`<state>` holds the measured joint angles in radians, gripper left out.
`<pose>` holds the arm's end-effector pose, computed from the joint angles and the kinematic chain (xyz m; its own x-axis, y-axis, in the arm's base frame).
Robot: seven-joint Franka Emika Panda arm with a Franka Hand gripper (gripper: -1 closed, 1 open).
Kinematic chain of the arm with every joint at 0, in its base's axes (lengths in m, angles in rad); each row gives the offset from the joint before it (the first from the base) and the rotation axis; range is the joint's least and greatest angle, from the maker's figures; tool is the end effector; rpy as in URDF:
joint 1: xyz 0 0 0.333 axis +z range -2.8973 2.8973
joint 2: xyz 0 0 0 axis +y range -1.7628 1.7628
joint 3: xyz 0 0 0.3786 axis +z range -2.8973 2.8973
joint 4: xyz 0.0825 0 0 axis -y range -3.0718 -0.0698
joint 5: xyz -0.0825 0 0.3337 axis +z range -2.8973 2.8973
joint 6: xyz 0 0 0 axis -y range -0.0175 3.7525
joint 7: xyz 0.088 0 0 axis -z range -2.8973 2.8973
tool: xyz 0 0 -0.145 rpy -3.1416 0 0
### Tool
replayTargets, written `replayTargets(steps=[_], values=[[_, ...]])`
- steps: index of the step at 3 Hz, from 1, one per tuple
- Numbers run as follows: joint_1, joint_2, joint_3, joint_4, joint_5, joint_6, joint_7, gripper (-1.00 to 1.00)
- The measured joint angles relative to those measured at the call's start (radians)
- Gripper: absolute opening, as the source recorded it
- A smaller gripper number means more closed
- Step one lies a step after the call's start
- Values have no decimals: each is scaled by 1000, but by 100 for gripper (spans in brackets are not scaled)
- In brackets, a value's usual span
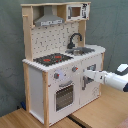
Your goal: Play with the kitchen
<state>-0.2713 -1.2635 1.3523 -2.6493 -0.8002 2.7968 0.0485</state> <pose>0.1393 0.3844 0.3920 0.0780 0.8999 -0.4291 0.0479 0.4265 0.9032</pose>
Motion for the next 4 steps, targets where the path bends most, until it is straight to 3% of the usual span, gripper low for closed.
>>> replayTargets(steps=[1,2,4], values=[[-6,-2,-17,-38,0,1,95,100],[-47,-8,-25,-52,0,32,182,100],[-153,-64,-26,-51,0,185,271,100]])
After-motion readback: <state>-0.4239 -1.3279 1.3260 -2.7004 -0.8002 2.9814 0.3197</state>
